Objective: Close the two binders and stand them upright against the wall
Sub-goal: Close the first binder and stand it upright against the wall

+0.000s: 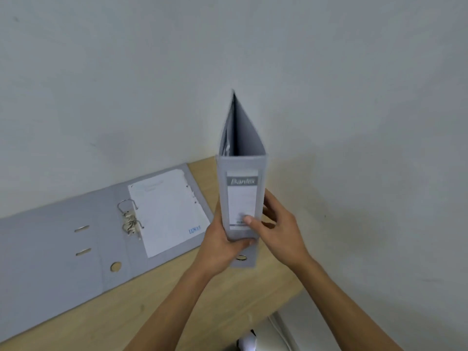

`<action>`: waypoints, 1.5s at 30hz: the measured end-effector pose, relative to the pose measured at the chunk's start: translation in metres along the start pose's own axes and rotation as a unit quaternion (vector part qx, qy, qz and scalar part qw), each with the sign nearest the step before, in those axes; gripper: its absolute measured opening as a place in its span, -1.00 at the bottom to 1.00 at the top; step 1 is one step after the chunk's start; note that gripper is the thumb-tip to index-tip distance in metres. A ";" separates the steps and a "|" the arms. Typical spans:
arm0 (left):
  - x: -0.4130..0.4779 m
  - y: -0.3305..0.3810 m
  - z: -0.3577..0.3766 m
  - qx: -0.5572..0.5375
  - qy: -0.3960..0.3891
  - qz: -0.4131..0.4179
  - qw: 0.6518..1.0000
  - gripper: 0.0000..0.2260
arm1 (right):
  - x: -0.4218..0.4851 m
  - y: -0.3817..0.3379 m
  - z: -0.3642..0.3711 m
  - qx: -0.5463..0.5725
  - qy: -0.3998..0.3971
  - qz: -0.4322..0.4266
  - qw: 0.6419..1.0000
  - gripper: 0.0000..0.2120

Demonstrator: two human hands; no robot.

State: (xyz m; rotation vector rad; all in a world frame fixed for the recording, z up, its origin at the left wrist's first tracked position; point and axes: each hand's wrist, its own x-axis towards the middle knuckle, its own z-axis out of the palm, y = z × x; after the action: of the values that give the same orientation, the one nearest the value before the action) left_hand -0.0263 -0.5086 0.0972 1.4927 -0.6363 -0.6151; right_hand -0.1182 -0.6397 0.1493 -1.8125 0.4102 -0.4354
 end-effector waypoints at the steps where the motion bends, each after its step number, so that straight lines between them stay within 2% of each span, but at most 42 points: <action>1: 0.008 -0.002 0.000 0.018 0.003 0.005 1.000 -0.22 | 0.005 0.003 -0.004 0.002 -0.001 0.000 1.000 -0.34; 8: 0.041 -0.034 0.010 0.080 0.032 -0.031 0.996 -0.33 | 0.029 0.041 -0.028 -0.032 -0.028 0.049 0.998 -0.38; 12: 0.061 -0.044 0.018 0.113 0.035 -0.047 0.992 -0.15 | 0.044 0.058 -0.040 -0.039 -0.028 0.076 0.996 -0.44; 17: 0.101 -0.043 0.022 0.134 0.009 -0.057 0.989 -0.02 | 0.068 0.072 -0.053 -0.059 -0.002 0.070 0.996 -0.51; 22: 0.140 -0.044 0.022 0.152 -0.024 -0.047 0.987 0.07 | 0.093 0.079 -0.055 -0.102 0.085 0.054 0.990 -0.70; 27: 0.174 -0.043 0.025 0.165 -0.025 -0.030 0.985 0.11 | 0.111 0.088 -0.047 0.024 0.128 0.124 0.984 -0.81; 36: 0.221 -0.041 0.034 0.200 0.003 -0.039 0.979 0.06 | 0.144 0.085 -0.054 0.064 0.088 0.125 0.986 -0.72; 45: 0.229 -0.037 0.045 0.209 0.015 -0.048 0.977 0.03 | 0.157 0.090 -0.061 0.084 0.102 0.117 0.984 -0.68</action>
State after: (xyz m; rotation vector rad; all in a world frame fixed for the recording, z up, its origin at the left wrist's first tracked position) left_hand 0.1017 -0.7036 0.0609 1.9309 -0.7023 -0.5532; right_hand -0.0163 -0.7910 0.0926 -1.5399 0.6986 -0.4778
